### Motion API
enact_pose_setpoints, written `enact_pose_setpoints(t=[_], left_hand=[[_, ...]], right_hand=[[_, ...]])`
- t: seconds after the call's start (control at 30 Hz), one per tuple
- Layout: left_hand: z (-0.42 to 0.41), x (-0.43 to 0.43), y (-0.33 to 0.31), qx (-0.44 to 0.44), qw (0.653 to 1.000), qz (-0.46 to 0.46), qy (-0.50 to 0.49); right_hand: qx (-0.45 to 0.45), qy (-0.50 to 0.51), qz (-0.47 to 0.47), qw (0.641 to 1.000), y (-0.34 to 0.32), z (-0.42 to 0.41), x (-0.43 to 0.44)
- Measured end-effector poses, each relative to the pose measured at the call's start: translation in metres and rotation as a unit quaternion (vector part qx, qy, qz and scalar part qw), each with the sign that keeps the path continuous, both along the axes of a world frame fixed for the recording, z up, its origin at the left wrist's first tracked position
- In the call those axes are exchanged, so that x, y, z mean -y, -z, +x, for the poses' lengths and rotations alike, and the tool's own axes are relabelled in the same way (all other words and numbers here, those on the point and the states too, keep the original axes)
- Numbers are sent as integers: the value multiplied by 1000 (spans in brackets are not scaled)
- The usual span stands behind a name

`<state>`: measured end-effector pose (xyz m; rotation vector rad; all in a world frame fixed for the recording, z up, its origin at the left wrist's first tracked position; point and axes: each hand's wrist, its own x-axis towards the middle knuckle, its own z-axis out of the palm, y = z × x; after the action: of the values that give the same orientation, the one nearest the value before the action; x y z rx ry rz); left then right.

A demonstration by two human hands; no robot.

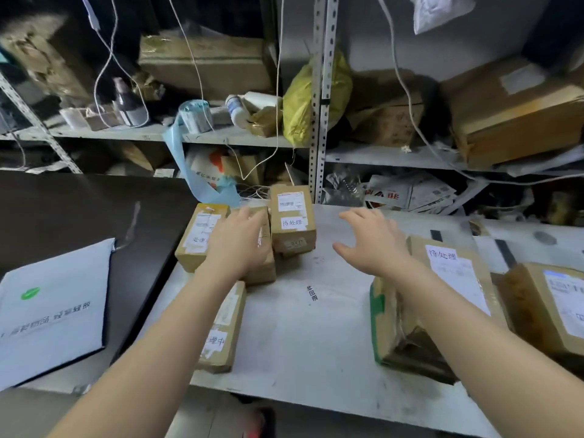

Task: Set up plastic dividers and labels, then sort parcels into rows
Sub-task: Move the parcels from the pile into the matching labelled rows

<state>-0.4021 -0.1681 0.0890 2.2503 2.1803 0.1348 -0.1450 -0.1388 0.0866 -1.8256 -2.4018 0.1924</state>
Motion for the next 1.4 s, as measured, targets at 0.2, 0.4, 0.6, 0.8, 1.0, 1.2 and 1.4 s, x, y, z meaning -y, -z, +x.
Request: enact_pose_setpoints(t=[0.2, 0.4, 0.6, 0.8, 1.0, 1.2, 1.4], left_hand=[[-66, -78, 43, -50, 998, -16, 30], [-70, -144, 106, 146, 980, -127, 35], [-35, -160, 149, 370, 913, -171, -5], [-19, -151, 144, 473, 871, -131, -3], [-2, -140, 98, 522, 848, -88, 23], [29, -107, 27, 521, 851, -20, 65], [68, -34, -15, 511, 857, 32, 53]], right_hand=[[-10, 48, -62, 997, 21, -78, -54], [-169, 182, -156, 956, 61, -114, -108], [-371, 288, -217, 855, 107, -115, -123], [-419, 309, -199, 830, 99, -113, -112], [-449, 304, -150, 826, 54, -101, -86], [-457, 268, -89, 843, -19, -67, -39], [-445, 212, -63, 868, -58, -22, 27]])
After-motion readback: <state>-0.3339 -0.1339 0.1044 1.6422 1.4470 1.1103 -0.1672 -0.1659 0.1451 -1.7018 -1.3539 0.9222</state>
